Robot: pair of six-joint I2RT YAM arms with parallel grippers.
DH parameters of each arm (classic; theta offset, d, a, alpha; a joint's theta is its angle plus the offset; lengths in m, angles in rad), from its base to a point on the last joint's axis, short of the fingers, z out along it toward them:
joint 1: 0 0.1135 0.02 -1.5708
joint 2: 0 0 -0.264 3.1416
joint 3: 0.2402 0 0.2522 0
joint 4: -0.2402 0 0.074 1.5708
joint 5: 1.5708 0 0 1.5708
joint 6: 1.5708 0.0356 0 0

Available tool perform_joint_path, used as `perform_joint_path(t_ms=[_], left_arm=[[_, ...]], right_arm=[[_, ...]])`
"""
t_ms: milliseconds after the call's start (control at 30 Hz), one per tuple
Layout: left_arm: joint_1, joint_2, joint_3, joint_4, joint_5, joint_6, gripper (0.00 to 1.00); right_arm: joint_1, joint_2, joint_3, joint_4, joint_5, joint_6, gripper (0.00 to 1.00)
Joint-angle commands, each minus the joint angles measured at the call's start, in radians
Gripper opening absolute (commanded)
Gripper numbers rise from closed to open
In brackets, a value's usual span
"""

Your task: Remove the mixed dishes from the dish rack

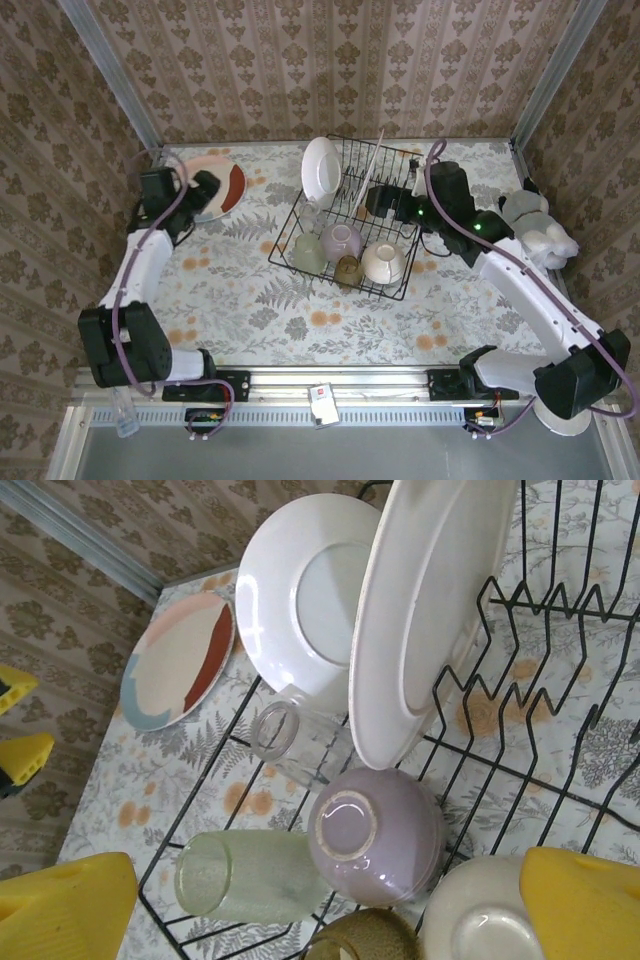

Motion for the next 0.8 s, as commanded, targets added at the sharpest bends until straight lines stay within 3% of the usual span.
perform_joint_path(t_ms=[0,100,267,667,767], left_arm=[[-0.135,-0.010,0.003,-0.071,0.032,0.168,0.96],[-0.248,0.012,0.051,-0.150,0.014,0.252,0.92],[-0.343,0.052,0.053,-0.172,0.025,0.304,0.83],[-0.438,0.158,0.066,-0.200,0.032,0.340,0.52],[-0.451,0.169,0.064,-0.197,0.036,0.331,0.41]], right_arm=[[0.005,0.028,0.056,-0.023,0.039,-0.035,0.99],[0.006,0.051,0.078,-0.035,0.045,-0.046,1.00],[0.006,0.052,0.088,-0.034,0.046,-0.044,1.00],[0.005,0.059,0.092,-0.034,0.023,-0.034,1.00],[0.006,0.064,0.094,-0.036,0.025,-0.039,1.00]])
